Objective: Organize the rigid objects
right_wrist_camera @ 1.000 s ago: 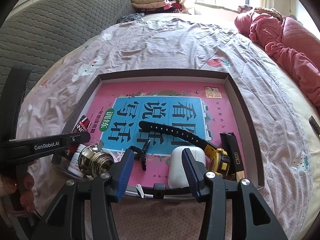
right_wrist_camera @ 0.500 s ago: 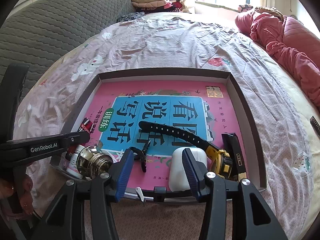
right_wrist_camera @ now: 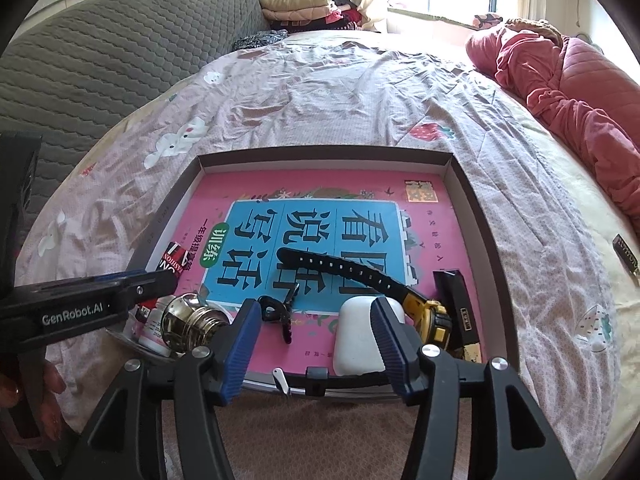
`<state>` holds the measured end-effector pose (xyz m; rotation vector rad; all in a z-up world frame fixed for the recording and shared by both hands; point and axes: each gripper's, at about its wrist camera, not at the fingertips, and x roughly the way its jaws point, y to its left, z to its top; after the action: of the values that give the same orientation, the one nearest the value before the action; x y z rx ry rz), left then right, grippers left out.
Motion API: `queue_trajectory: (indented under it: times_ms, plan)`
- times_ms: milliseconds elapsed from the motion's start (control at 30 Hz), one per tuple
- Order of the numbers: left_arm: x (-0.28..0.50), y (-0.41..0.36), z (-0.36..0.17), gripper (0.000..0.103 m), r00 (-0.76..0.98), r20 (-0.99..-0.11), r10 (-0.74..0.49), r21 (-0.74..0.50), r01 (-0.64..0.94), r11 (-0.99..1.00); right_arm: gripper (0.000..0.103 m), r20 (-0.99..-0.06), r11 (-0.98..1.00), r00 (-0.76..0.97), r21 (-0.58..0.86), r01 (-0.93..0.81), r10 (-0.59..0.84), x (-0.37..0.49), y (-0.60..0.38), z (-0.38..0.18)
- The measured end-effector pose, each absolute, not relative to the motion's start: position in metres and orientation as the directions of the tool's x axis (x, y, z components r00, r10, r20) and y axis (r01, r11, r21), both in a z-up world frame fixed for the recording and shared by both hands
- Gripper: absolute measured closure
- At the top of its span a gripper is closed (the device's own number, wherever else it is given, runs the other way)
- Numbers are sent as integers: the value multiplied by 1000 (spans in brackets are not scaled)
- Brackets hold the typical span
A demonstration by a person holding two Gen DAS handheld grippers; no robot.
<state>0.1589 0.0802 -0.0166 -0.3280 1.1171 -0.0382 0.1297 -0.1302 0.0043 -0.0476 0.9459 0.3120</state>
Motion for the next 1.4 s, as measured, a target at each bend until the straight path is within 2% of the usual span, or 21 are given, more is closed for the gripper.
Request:
queue_trajectory:
  times_ms: [267, 433, 567, 867, 1400]
  plan:
    - [144, 75, 4, 50, 474, -862, -180, -265, -117, 957, 46, -783, 956, 574, 88, -278, 239, 121, -133, 21]
    - [135, 73, 19, 46, 502, -849, -162, -250, -112, 962, 45, -769, 958, 594, 79, -276, 235, 115, -135, 32]
    - [128, 71, 28, 37, 518, -841, -156, -245, -106, 964, 39, -759, 960, 609, 78, -269, 232, 110, -138, 40]
    - [111, 62, 46, 27, 543, -832, -113, -194, -94, 977, 38, -735, 966, 643, 67, -250, 217, 99, -146, 58]
    - [75, 48, 73, 25, 641, -762, -90, -171, -65, 983, 38, -647, 969, 726, 93, -227, 232, 66, -167, 85]
